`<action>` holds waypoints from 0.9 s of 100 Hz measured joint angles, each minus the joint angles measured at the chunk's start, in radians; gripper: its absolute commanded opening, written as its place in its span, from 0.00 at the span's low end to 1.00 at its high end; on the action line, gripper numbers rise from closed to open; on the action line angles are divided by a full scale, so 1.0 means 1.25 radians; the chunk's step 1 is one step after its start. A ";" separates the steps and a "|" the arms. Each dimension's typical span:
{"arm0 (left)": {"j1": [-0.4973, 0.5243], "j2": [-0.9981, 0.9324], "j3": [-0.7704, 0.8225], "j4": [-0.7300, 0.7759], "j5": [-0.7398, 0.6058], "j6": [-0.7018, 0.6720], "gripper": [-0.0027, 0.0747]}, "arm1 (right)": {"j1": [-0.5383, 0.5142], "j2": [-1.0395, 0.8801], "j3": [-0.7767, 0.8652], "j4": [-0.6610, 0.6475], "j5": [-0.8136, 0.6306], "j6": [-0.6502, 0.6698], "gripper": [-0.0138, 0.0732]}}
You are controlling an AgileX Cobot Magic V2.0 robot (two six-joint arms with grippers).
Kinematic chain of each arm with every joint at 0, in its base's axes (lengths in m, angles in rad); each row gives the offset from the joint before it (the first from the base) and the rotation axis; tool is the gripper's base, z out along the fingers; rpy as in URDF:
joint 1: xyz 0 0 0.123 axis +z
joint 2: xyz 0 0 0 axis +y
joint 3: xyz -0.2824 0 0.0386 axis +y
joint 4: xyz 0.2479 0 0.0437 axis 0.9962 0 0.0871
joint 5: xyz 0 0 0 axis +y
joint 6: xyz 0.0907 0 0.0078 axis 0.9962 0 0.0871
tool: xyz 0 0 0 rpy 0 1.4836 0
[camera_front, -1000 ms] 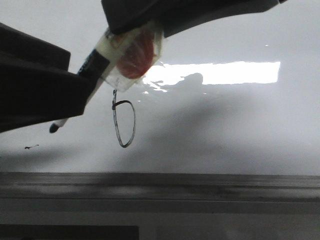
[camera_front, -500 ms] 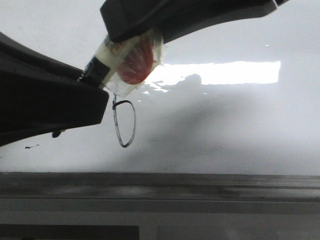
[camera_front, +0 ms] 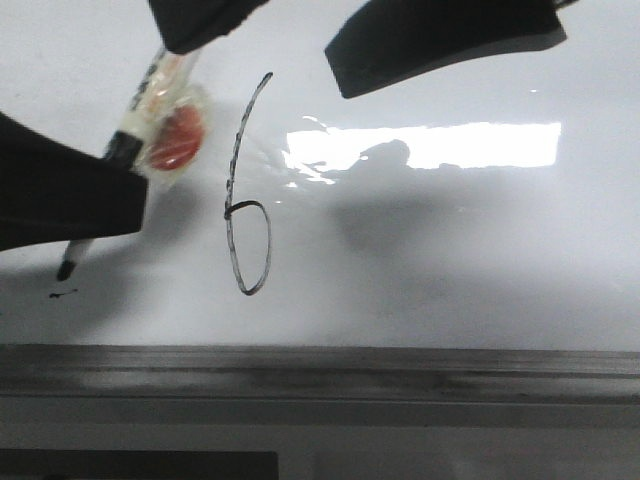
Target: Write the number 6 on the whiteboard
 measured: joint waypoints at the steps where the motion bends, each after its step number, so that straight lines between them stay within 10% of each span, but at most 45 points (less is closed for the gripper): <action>1: 0.006 0.000 0.000 -0.013 0.005 0.000 0.01 | 0.000 0.000 0.000 0.000 0.000 0.000 0.77; 18: 0.053 -0.005 0.000 -0.204 0.081 -0.004 0.01 | 0.000 0.000 0.000 0.000 0.000 0.000 0.77; 58: 0.056 -0.008 0.000 -0.233 0.087 -0.004 0.04 | 0.000 0.000 0.000 0.000 0.000 0.000 0.77; 90: 0.059 -0.008 -0.001 -0.244 0.072 -0.004 0.58 | 0.000 0.000 0.000 0.000 0.000 0.000 0.77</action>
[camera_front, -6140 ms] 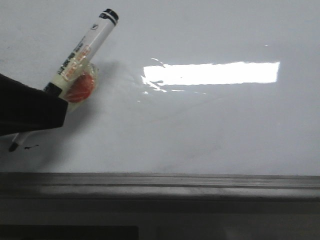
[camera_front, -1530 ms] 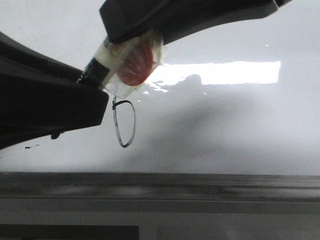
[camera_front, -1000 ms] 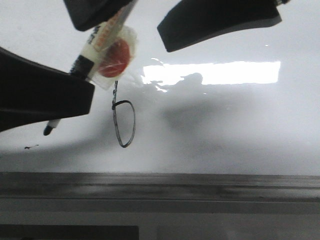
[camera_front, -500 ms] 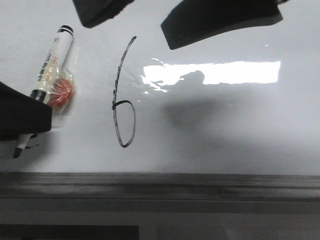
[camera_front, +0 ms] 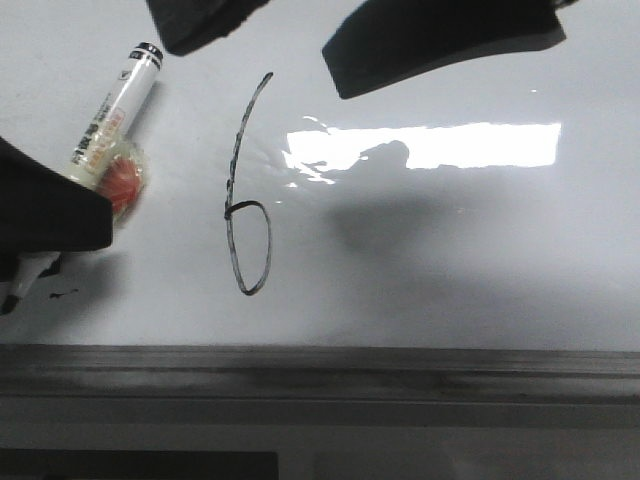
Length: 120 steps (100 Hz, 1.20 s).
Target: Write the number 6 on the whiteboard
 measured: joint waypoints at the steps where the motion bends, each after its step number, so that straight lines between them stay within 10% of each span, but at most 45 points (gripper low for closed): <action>1: 0.000 0.000 0.000 0.000 -0.002 0.000 0.58 | 0.000 0.000 0.000 0.000 0.000 0.000 0.77; 120: -0.052 -0.036 0.000 -0.028 0.035 -0.010 0.67 | 0.000 0.000 0.000 0.000 0.000 -0.001 0.77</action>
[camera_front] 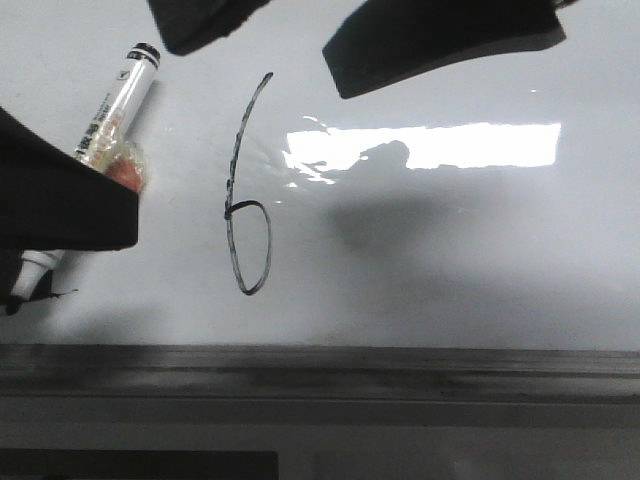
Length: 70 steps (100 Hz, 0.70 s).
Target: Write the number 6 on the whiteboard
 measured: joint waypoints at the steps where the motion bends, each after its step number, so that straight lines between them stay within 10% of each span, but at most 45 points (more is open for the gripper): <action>1: 0.000 -0.002 0.000 0.000 0.000 0.000 0.67 | 0.000 0.000 0.000 0.000 0.000 0.000 0.77; 41: 0.000 -0.237 0.000 0.056 0.073 0.003 0.51 | 0.000 -0.052 0.011 0.000 0.000 0.000 0.07; 60: 0.000 -0.348 0.000 0.068 0.086 0.037 0.01 | 0.000 -0.128 0.065 0.000 -0.005 -0.001 0.08; 70: 0.000 -0.399 0.000 0.082 0.097 0.071 0.01 | 0.000 -0.197 0.120 0.000 -0.049 -0.001 0.08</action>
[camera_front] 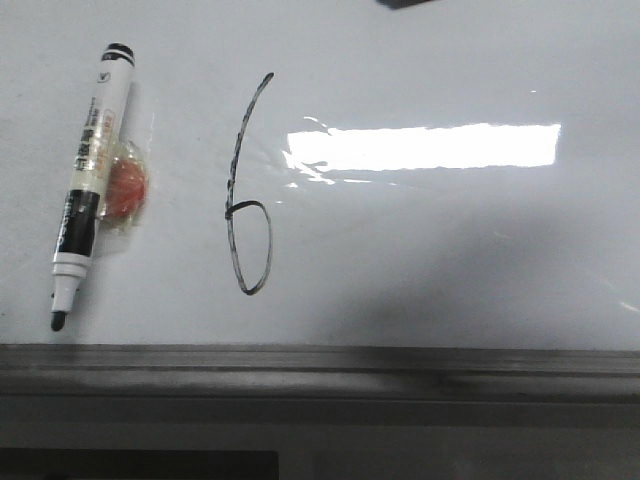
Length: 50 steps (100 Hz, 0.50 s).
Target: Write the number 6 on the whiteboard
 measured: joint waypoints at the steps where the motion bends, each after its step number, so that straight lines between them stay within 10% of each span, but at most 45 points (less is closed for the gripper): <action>1: 0.000 -0.003 0.000 0.000 0.000 0.002 0.01 | 0.000 -0.005 0.009 0.000 -0.004 0.000 0.08; 50: 0.000 -0.163 0.079 0.138 0.005 0.040 0.01 | 0.000 -0.447 0.370 0.005 -0.232 0.000 0.08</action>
